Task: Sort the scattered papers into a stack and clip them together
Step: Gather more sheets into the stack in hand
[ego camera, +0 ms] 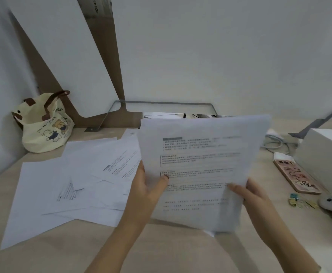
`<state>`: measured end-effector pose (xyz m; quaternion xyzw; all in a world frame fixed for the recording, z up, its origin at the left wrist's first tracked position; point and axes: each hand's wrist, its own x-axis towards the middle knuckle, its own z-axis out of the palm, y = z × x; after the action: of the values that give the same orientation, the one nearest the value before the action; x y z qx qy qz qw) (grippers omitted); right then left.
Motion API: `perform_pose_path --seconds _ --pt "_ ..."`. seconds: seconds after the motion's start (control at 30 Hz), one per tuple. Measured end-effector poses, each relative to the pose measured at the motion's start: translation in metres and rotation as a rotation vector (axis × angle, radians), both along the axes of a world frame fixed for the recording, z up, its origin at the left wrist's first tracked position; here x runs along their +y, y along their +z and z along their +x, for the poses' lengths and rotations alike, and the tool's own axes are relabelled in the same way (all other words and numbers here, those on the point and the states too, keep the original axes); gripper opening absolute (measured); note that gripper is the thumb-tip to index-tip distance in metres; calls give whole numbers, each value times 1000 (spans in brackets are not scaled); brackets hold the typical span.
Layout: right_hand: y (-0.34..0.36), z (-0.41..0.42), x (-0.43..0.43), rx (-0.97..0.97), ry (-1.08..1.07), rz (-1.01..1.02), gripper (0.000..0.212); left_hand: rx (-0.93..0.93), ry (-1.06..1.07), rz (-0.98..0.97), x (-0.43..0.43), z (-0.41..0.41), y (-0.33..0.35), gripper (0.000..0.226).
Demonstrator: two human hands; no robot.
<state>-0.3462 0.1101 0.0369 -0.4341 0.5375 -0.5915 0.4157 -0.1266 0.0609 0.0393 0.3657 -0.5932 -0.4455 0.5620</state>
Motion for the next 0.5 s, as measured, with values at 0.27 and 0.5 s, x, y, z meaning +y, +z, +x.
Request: perform_pose_path --seconds 0.27,0.5 --pt "-13 1 7 11 -61 -22 27 18 -24 56 7 -2 -16 39" --pt "-19 -2 7 19 -106 9 28 12 4 13 6 -5 -10 30"
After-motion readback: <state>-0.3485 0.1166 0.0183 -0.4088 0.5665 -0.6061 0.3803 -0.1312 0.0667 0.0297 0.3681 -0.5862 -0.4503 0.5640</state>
